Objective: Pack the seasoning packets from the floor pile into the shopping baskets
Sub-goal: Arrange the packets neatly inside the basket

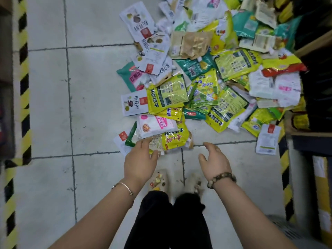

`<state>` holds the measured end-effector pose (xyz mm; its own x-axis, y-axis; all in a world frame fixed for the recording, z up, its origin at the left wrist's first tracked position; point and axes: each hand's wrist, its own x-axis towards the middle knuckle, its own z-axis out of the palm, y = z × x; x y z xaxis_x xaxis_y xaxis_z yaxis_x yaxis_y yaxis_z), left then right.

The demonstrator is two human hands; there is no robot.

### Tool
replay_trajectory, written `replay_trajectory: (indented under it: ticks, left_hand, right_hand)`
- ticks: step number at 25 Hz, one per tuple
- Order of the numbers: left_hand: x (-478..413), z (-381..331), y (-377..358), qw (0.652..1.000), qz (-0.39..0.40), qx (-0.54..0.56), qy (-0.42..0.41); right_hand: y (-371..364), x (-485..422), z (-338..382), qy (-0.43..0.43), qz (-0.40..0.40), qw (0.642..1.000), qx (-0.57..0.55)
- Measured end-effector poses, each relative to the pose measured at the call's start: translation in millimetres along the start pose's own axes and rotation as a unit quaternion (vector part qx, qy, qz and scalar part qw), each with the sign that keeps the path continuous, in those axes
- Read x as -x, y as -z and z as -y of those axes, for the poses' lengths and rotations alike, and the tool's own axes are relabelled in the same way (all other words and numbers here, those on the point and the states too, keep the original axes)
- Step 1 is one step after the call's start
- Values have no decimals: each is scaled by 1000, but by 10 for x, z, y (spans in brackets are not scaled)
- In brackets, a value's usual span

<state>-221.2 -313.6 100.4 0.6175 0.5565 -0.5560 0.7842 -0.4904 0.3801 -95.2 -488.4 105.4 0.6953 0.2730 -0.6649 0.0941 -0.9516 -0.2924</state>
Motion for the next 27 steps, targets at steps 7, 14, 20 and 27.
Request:
replay_trajectory:
  ticks: [7, 14, 20, 27]
  left_hand:
    - [-697, 375, -298, 994, 63, -84, 38]
    - [-1677, 658, -839, 986, 115, -116, 24]
    - [-2637, 858, -1388, 973, 125, -190, -40]
    - [-3029, 1037, -1585, 946, 176, -271, -32]
  right_hand:
    - [-356, -802, -86, -63, 54, 996, -30]
    - [-783, -1591, -396, -98, 70, 992, -46]
    - [-1495, -2194, -564, -101, 63, 989, -82]
    - [-1956, -2599, -531, -95, 38, 992, -68]
